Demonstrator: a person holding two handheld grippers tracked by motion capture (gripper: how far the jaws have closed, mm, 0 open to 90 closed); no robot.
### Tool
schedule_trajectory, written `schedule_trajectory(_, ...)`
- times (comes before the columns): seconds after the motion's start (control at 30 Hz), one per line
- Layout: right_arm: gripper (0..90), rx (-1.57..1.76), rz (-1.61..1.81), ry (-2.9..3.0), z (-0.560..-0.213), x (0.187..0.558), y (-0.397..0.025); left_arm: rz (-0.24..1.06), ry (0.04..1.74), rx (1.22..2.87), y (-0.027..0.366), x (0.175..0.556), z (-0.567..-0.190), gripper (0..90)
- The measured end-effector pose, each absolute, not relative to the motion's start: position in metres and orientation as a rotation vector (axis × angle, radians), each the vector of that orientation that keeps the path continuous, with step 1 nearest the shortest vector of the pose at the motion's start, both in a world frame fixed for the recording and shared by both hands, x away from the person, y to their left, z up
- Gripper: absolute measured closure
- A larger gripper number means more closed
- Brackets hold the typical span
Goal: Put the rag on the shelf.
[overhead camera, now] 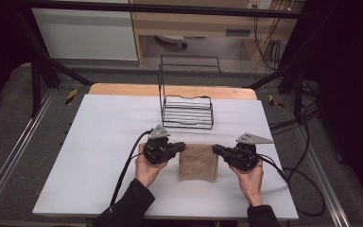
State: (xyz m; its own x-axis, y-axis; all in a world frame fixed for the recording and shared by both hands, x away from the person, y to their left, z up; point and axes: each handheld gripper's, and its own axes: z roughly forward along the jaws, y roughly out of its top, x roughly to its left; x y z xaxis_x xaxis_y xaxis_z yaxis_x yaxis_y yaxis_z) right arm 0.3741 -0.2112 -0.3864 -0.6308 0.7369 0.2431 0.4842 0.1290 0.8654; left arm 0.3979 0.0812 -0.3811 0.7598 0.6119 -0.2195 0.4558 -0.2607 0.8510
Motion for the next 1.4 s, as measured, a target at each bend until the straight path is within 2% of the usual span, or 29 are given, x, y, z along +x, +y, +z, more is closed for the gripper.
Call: schedule_trajectory(1.4,86.0,0.997,1.587,1.973,-0.311,0.373,-0.2,0.333,0.732,1.764,0.094,0.402,-0.306,86.1)
